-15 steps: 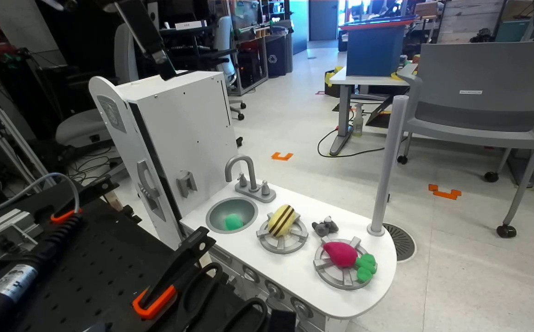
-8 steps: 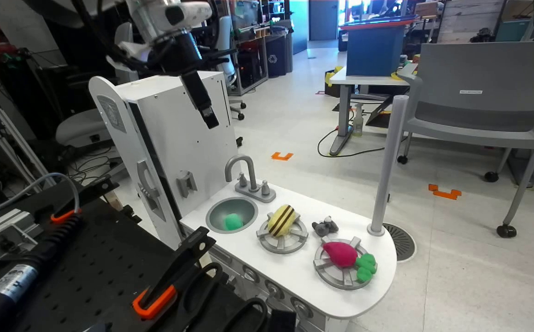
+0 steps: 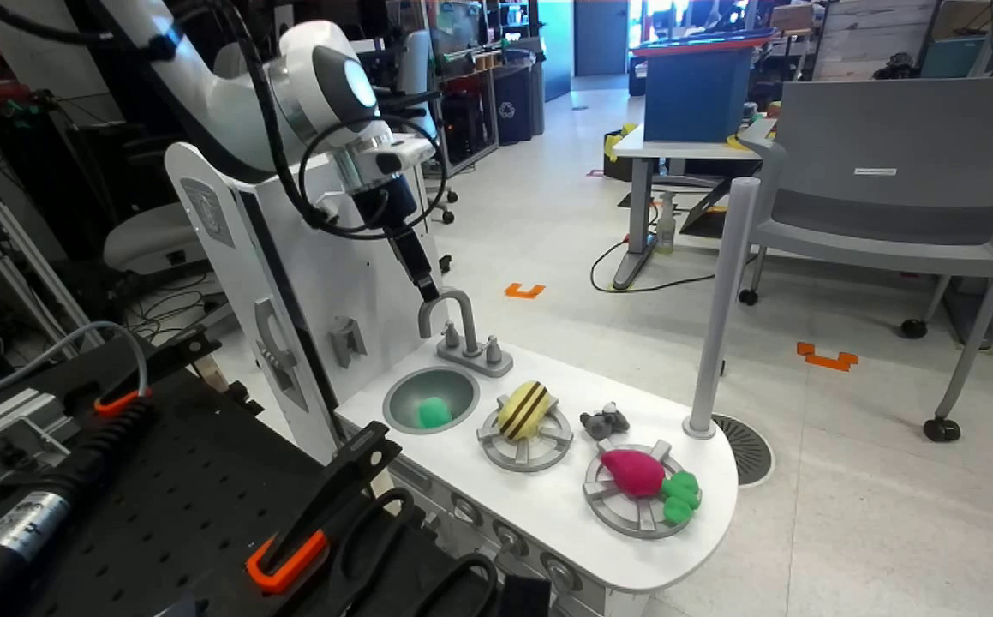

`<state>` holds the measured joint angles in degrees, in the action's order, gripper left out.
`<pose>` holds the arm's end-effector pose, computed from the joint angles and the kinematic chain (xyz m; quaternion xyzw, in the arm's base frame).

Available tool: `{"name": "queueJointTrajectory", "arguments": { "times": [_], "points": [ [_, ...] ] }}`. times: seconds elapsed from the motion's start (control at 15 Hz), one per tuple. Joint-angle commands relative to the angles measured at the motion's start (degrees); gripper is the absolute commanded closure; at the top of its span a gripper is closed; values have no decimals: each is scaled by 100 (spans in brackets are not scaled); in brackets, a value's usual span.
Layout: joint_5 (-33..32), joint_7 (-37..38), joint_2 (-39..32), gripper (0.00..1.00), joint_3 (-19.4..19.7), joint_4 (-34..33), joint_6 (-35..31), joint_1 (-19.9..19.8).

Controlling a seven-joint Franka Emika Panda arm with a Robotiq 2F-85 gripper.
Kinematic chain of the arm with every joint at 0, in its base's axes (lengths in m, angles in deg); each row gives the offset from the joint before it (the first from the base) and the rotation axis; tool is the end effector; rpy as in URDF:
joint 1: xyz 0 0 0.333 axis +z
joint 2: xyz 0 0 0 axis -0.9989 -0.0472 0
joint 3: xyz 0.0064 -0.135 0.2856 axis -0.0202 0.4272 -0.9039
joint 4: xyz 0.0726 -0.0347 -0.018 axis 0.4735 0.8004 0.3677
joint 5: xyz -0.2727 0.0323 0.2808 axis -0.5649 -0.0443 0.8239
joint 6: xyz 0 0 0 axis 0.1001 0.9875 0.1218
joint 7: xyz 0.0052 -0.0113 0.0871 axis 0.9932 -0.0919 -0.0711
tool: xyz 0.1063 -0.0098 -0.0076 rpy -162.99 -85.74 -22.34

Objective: Push the faucet of the sink to the right.

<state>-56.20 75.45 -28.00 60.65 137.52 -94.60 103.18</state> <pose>0.6261 0.1702 0.0536 0.9551 -0.2610 0.0725 0.1203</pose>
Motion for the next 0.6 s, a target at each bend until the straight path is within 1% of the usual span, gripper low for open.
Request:
{"name": "queueJointTrajectory", "arguments": {
  "times": [0.0,0.27,0.4,0.53],
  "points": [
    [536,-501,-1105,0,197,-1391,28,351],
    [907,-1049,-1777,0,373,-2231,136,463],
    [982,-1170,-1949,0,428,-2475,112,506],
    [1030,-1250,-2004,0,400,-2564,136,478]
  ]
}}
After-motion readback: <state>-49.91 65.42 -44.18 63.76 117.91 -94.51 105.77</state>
